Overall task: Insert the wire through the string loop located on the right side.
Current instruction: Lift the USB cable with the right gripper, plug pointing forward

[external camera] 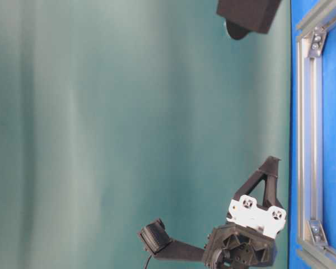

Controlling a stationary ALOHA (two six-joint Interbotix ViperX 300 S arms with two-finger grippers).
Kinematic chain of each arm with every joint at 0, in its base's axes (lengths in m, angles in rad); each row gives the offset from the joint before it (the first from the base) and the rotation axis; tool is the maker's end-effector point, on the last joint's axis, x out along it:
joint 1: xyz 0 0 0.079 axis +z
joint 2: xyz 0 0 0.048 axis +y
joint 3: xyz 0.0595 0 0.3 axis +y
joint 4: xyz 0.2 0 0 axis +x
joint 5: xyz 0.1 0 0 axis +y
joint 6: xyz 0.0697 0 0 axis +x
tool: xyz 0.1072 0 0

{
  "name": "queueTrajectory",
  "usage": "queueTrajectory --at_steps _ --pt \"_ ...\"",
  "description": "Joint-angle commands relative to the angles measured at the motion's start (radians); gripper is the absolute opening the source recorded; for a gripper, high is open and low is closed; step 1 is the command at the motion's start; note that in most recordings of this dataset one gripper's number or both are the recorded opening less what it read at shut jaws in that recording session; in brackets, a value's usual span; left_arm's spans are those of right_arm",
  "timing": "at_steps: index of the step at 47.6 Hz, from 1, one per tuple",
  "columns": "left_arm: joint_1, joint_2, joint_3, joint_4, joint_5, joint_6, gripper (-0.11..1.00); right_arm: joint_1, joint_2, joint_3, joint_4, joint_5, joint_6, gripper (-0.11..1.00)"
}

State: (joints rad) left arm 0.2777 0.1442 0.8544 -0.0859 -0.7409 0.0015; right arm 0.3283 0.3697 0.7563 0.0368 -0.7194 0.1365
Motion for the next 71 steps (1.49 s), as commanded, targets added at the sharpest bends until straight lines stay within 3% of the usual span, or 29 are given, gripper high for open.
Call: queueTrajectory --at_steps 1,13,30,71 --pt "-0.002 -0.034 -0.008 0.002 -0.006 0.000 0.00 -0.002 -0.020 -0.014 -0.002 -0.009 -0.002 -0.03" --pt "-0.003 -0.034 -0.005 0.002 -0.005 0.000 0.00 0.000 -0.081 0.002 0.000 0.017 0.006 -0.03" --pt "-0.003 -0.037 0.000 0.003 -0.005 0.000 0.00 -0.002 -0.265 -0.005 0.000 0.278 -0.005 -0.03" --pt "-0.003 -0.037 0.002 0.003 -0.005 -0.002 0.00 -0.005 -0.267 -0.002 0.000 0.282 -0.006 -0.03"
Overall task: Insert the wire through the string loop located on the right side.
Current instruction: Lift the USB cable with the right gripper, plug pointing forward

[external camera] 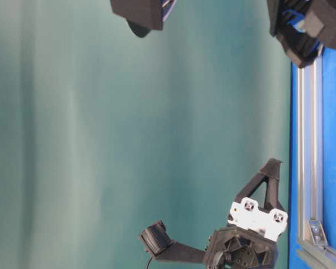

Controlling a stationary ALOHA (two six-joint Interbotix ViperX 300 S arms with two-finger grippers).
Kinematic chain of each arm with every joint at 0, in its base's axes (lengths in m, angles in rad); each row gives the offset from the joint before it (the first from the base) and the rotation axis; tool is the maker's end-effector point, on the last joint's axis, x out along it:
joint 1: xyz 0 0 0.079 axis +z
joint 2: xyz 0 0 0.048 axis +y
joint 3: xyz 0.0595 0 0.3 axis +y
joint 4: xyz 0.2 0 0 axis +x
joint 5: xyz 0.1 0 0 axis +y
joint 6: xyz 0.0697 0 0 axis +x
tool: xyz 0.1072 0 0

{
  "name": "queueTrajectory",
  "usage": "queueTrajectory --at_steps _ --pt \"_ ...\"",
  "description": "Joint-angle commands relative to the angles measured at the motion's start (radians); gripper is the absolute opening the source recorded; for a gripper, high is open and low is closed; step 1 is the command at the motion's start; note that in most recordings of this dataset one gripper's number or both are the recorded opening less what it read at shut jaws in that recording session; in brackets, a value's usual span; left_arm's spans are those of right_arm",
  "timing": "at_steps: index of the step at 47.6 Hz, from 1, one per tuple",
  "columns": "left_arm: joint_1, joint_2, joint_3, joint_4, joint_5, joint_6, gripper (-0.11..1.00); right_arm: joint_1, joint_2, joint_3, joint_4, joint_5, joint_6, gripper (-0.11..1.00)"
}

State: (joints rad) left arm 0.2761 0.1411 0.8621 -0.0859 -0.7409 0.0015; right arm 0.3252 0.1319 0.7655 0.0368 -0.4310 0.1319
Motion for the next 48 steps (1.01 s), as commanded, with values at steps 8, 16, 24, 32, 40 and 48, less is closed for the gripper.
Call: queueTrajectory --at_steps 8,16,24,32,40,48 --pt "-0.002 -0.034 -0.006 0.003 -0.006 -0.003 0.00 -0.002 -0.029 -0.011 0.000 -0.006 -0.002 -0.03" --pt "-0.002 -0.034 -0.006 0.002 -0.005 -0.003 0.00 -0.002 -0.028 -0.009 0.000 -0.005 -0.002 -0.03" --pt "-0.002 -0.034 -0.006 0.002 -0.006 -0.003 0.00 -0.002 -0.029 -0.009 0.000 -0.003 -0.002 -0.03" --pt "-0.002 -0.034 -0.005 0.002 -0.005 -0.003 0.00 -0.002 -0.029 -0.011 0.000 -0.003 -0.002 -0.03" --pt "-0.002 -0.035 -0.002 0.003 -0.005 -0.003 0.00 -0.003 -0.029 -0.009 0.000 -0.003 -0.002 -0.03" --pt "-0.002 -0.035 -0.002 0.002 -0.006 -0.003 0.00 -0.002 -0.043 0.017 0.002 -0.002 0.002 -0.03"
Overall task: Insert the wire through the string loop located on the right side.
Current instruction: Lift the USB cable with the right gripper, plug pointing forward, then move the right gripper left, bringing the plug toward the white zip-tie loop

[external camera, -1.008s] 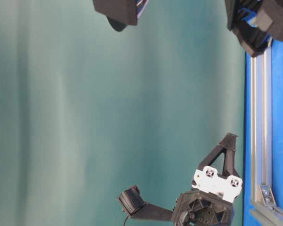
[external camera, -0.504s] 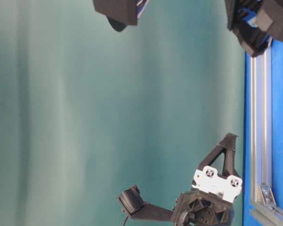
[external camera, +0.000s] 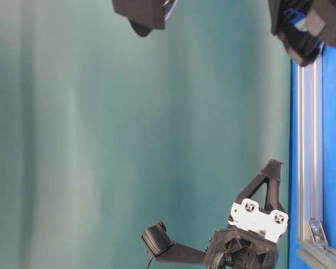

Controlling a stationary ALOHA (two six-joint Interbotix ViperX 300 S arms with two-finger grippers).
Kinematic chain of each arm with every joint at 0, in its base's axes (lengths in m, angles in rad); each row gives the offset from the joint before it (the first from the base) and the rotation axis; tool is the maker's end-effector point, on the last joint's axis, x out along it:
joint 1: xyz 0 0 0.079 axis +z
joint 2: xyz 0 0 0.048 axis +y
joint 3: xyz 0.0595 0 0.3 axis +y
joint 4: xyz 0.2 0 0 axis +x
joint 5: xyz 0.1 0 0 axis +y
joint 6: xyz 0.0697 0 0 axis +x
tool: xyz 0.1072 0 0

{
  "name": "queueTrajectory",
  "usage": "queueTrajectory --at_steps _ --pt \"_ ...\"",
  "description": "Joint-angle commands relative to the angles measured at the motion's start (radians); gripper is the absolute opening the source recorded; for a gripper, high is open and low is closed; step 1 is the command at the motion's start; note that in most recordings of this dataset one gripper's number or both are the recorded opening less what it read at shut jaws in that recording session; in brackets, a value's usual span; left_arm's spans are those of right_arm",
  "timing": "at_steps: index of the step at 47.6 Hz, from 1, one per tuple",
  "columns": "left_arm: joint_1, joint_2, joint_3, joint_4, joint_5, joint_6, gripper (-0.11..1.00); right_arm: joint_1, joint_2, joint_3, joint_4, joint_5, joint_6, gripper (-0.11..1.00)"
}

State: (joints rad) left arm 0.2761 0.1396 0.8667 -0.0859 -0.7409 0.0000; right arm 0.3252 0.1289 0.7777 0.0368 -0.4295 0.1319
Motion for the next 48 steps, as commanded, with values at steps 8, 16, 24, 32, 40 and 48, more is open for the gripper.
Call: queueTrajectory --at_steps 8,16,24,32,40,48 --pt "-0.002 -0.035 -0.005 0.002 -0.005 -0.002 0.00 0.000 -0.087 0.084 0.011 -0.008 0.008 -0.03" --pt "-0.002 -0.035 -0.003 0.002 -0.005 -0.002 0.00 0.006 -0.158 0.179 0.038 -0.008 0.008 -0.03" --pt "-0.002 -0.035 -0.003 0.002 -0.006 -0.003 0.00 0.021 -0.262 0.304 0.075 -0.006 0.008 -0.03" --pt "-0.002 -0.035 -0.005 0.003 -0.006 -0.005 0.00 0.025 -0.396 0.440 0.103 -0.003 0.008 -0.03" --pt "-0.002 -0.035 -0.005 0.003 -0.005 -0.008 0.00 0.025 -0.534 0.537 0.106 0.011 0.008 -0.03" --pt "-0.002 -0.035 -0.003 0.002 -0.006 -0.008 0.00 0.025 -0.657 0.601 0.106 0.074 0.008 -0.03"
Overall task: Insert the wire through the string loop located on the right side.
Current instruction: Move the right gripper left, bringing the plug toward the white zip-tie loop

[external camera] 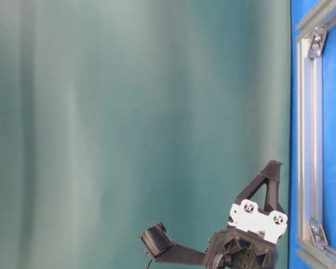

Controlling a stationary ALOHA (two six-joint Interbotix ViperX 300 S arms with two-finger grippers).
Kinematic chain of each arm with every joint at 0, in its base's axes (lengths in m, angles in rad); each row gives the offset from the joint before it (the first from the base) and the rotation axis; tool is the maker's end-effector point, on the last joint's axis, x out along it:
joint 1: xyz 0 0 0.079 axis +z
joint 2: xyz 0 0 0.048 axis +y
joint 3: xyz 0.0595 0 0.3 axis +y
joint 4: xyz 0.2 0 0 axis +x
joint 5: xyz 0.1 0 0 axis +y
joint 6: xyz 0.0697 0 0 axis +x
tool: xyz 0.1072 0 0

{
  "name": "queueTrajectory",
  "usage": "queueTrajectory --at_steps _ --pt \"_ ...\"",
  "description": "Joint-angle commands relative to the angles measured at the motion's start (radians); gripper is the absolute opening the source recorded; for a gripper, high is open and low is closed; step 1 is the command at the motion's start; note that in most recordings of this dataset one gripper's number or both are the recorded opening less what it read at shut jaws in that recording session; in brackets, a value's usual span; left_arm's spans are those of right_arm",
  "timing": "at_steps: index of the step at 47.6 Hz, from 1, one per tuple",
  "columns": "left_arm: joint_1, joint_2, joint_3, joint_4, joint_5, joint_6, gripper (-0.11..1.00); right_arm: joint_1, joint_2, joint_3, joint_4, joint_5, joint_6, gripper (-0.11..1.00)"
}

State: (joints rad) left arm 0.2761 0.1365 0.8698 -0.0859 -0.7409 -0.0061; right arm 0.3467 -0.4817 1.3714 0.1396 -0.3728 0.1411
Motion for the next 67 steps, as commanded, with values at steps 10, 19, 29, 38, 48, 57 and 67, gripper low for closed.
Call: queueTrajectory --at_steps 10,19,29,38,48,57,67 --pt "-0.002 -0.032 -0.006 0.002 -0.005 -0.002 0.00 0.003 -0.106 0.031 0.003 0.040 -0.003 -0.03" --pt "-0.002 -0.032 -0.006 0.003 -0.006 -0.002 0.00 -0.017 -0.094 0.031 0.003 0.034 -0.006 -0.03" --pt "-0.002 -0.032 -0.005 0.003 -0.005 -0.002 0.00 -0.107 -0.094 0.035 0.000 0.025 -0.014 -0.03" --pt "-0.002 -0.032 -0.005 0.002 -0.005 -0.002 0.00 -0.172 -0.092 0.038 -0.003 0.025 -0.015 -0.03" --pt "-0.002 -0.032 -0.005 0.003 -0.006 -0.002 0.00 -0.176 -0.092 0.038 -0.006 0.021 -0.015 -0.03" --pt "-0.002 -0.032 -0.005 0.003 -0.005 -0.002 0.00 -0.176 -0.092 0.037 -0.008 0.021 -0.015 -0.03" --pt "-0.002 -0.032 -0.006 0.003 -0.006 -0.002 0.00 -0.176 -0.092 0.037 -0.008 0.020 -0.015 -0.03"
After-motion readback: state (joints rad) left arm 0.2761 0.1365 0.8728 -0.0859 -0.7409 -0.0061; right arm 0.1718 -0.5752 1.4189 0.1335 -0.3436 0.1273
